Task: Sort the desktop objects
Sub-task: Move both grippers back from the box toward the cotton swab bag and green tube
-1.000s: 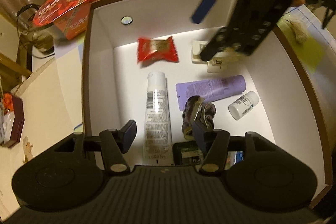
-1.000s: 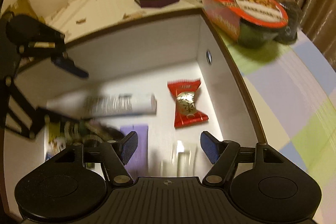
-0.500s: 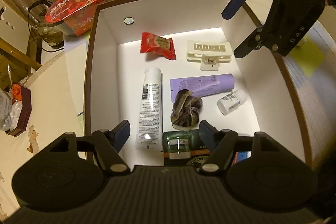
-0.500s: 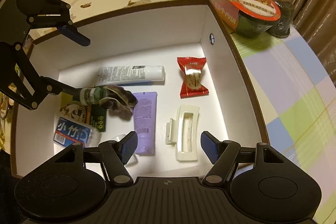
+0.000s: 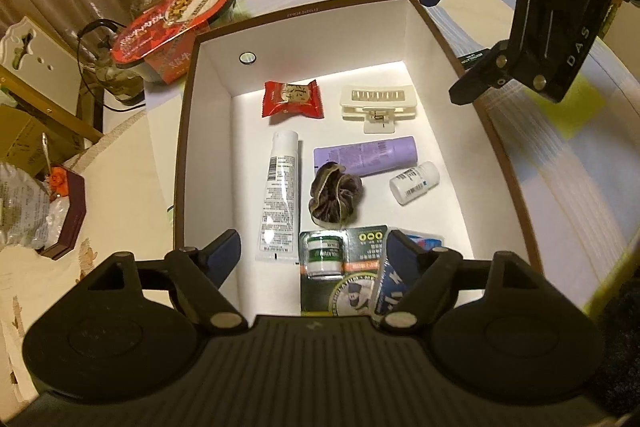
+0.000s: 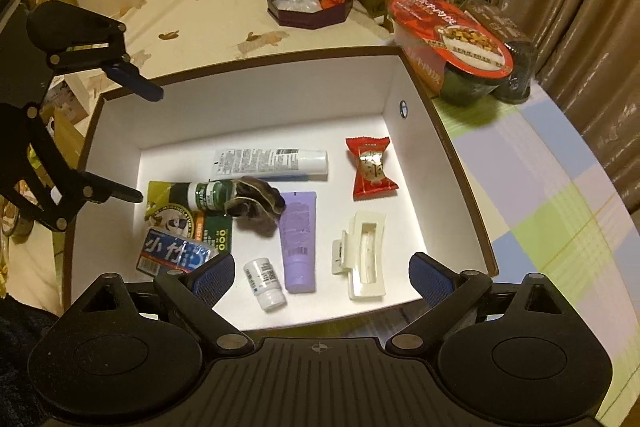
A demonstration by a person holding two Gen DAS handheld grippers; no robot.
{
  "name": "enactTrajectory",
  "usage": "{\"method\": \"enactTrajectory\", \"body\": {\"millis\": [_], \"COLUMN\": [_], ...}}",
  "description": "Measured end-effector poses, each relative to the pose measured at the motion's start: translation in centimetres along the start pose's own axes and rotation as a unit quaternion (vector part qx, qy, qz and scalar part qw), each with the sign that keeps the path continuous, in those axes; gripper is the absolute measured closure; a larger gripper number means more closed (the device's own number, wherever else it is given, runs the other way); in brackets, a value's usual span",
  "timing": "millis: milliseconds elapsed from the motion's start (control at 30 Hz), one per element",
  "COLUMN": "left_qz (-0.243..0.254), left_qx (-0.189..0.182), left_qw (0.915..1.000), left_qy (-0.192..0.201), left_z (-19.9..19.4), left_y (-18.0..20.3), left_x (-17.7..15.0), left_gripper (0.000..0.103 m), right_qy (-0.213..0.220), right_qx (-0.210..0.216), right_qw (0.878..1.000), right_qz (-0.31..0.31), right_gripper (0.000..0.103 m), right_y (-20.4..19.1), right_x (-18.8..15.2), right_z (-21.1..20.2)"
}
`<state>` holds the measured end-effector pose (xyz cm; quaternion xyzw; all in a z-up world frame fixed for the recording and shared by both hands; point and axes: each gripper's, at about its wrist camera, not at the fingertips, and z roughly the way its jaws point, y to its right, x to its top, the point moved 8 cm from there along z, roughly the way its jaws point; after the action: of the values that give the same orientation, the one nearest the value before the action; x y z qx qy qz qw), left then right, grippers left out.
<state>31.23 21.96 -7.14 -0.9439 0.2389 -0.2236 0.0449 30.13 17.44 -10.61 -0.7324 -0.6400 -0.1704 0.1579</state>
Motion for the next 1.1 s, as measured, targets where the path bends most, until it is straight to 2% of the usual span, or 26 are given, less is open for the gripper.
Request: {"method": "enactTrajectory", "body": {"millis": [200,633,1100], "left_qz": [0.001,-0.009,-0.057], "left_qx": [0.018,0.041,0.06], "left_qw": [0.9998,0.9991,0.9965], "left_qy": [0.005,0.011,0.001], "left_z": [-1.9,-5.0,-7.6], "left_y": [1.2,4.8,9.8], "left_x": [-0.8,-2.6,-4.9], "left_gripper": [0.02,0.02,0.019], "right_qy": [0.014,0.036,0.05], "right_qx": [-0.002,-0.003,0.014], "right_qw": [1.0,0.999,0.998], "right_qz": [0.007,-0.004,-0.023], "right_gripper": [0.007,0.007,0.007], "right_y": [-1.0,-3.3,-4.6], "right_x": [-0.7,-3.9,-8.6], "right_z": [-1.6,-5.2,-8.2]}}
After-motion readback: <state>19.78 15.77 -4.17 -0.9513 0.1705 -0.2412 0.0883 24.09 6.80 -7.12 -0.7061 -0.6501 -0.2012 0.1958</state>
